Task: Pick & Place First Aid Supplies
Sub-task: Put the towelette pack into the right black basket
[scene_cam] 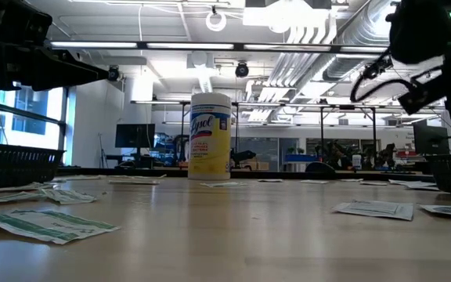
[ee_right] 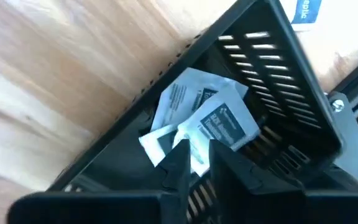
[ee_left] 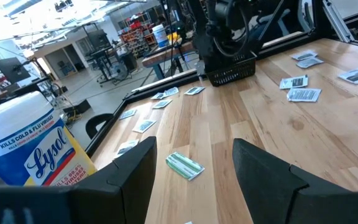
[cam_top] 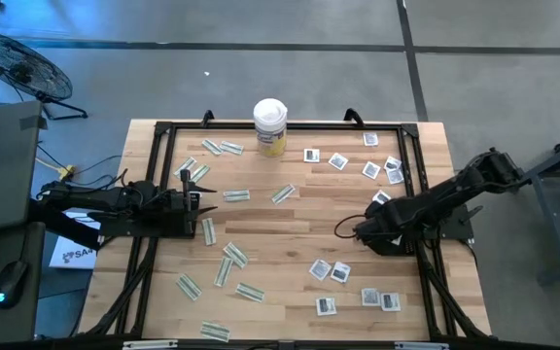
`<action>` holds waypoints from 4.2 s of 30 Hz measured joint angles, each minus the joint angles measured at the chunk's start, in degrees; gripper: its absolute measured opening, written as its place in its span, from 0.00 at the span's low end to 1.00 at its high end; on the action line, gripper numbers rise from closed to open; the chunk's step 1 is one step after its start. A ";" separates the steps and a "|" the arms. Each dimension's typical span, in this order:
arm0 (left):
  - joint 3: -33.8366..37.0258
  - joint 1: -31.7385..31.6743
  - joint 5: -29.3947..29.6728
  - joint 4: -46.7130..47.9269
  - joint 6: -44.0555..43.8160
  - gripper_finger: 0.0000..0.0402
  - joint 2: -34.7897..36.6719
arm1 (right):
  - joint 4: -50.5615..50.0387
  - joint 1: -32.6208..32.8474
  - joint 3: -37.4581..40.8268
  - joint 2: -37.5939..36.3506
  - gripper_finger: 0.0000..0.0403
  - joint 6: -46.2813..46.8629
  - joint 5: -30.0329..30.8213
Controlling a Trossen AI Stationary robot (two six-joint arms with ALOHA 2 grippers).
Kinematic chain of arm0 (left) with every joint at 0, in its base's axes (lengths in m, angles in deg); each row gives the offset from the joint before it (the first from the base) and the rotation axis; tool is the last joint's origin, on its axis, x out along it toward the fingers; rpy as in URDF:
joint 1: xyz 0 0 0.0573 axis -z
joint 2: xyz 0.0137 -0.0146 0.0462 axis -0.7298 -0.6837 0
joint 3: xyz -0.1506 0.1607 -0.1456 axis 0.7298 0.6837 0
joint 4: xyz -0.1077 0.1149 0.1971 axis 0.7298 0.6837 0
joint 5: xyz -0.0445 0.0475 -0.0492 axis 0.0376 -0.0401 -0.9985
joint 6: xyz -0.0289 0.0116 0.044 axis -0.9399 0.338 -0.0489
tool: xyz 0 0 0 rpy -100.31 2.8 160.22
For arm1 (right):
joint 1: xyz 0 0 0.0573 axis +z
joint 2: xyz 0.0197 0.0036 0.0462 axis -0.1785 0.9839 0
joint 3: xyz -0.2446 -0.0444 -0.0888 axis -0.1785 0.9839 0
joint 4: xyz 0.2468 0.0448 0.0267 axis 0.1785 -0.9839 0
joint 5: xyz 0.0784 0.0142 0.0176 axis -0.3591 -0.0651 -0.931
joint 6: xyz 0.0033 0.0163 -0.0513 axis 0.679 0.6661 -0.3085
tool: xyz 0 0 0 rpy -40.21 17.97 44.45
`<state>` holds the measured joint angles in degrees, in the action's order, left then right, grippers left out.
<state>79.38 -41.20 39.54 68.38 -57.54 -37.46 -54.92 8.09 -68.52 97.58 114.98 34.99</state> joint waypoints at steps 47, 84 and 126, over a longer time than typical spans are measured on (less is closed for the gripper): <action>0.00 -0.01 0.00 0.00 0.00 0.51 -0.01 | 29.44 2.30 -11.31 16.90 0.35 5.18 -15.43; 0.00 -0.02 0.00 0.00 -0.01 0.51 -0.01 | 38.82 5.09 -6.75 17.03 0.32 8.93 -17.66; 0.00 -0.01 0.00 0.00 0.01 0.51 0.00 | 38.98 5.40 -6.69 16.82 0.00 8.70 -14.60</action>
<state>79.38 -41.21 39.54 68.38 -57.53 -37.46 -15.93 13.49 -75.21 114.41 123.68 20.39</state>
